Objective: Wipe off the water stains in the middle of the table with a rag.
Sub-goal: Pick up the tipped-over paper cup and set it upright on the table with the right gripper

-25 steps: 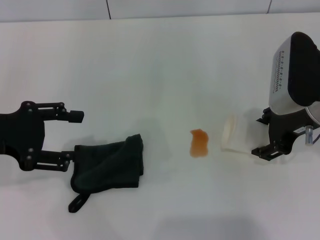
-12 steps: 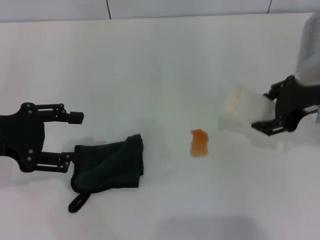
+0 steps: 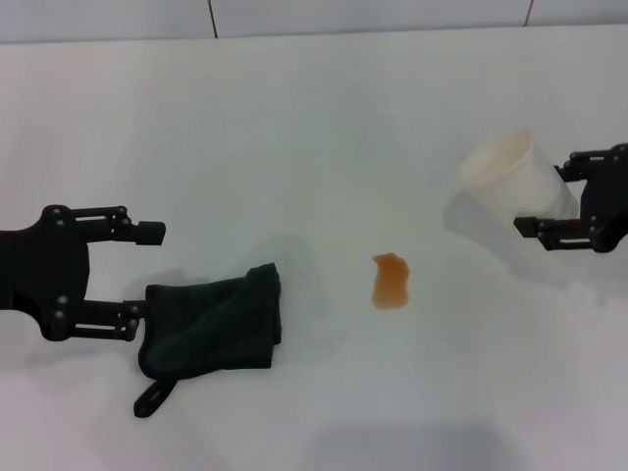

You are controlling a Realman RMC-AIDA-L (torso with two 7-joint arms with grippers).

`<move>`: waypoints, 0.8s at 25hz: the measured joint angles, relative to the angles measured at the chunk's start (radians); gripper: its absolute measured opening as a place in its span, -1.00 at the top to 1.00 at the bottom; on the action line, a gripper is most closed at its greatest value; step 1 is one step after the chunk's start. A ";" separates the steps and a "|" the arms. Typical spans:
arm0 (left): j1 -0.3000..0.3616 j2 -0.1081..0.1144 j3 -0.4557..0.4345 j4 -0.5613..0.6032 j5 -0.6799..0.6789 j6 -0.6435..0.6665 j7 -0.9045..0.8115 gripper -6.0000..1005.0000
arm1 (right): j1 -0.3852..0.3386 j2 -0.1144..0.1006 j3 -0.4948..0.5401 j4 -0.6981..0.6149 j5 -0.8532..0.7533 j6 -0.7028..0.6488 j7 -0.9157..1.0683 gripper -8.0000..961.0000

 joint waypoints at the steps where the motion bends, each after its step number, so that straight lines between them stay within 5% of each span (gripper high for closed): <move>1: 0.000 0.000 0.000 -0.001 -0.001 -0.001 0.001 -0.57 | -0.005 0.000 0.002 0.028 0.022 0.008 -0.026 -0.37; 20: 0.002 -0.002 0.000 -0.011 0.003 -0.003 0.028 -0.57 | 0.024 0.000 0.058 0.386 0.258 0.077 -0.361 -0.36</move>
